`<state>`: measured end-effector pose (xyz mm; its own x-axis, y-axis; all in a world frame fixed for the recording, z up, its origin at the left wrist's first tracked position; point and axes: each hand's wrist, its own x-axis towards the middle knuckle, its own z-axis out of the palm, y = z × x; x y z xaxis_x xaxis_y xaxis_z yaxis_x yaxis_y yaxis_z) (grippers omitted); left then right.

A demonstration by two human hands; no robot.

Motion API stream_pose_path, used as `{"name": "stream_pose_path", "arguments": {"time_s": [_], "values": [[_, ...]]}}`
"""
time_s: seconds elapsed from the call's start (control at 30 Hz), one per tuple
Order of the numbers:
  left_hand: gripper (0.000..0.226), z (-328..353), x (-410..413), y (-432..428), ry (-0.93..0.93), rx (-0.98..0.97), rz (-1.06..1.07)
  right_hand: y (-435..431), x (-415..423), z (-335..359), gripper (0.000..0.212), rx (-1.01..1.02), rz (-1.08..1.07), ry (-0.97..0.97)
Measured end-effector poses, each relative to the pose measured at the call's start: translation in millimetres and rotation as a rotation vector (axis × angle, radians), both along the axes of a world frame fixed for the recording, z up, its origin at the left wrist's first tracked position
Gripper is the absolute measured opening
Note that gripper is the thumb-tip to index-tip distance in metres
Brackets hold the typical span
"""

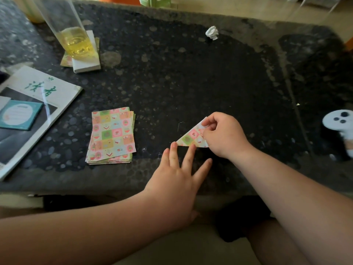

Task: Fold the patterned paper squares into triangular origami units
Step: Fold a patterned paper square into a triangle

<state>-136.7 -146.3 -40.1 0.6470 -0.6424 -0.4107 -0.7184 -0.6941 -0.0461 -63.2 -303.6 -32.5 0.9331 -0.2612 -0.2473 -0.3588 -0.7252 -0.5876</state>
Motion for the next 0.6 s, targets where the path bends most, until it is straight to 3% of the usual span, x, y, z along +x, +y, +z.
{"name": "stream_pose_path", "arguments": {"time_s": [0.3,0.47,0.6], "values": [[0.1,15.3,7.4,-5.3,-0.001,-0.075,0.047,0.8,1.2,-0.9,0.021,-0.014,0.004,0.016],[0.099,20.6,16.9,-18.2,-0.016,0.015,0.014,-7.1,4.8,5.2,0.013,-0.009,0.054,0.058],[0.097,20.0,10.3,-18.8,-0.075,0.092,-0.025,-27.7,10.0,16.8,0.018,-0.001,0.11,0.182]]}}
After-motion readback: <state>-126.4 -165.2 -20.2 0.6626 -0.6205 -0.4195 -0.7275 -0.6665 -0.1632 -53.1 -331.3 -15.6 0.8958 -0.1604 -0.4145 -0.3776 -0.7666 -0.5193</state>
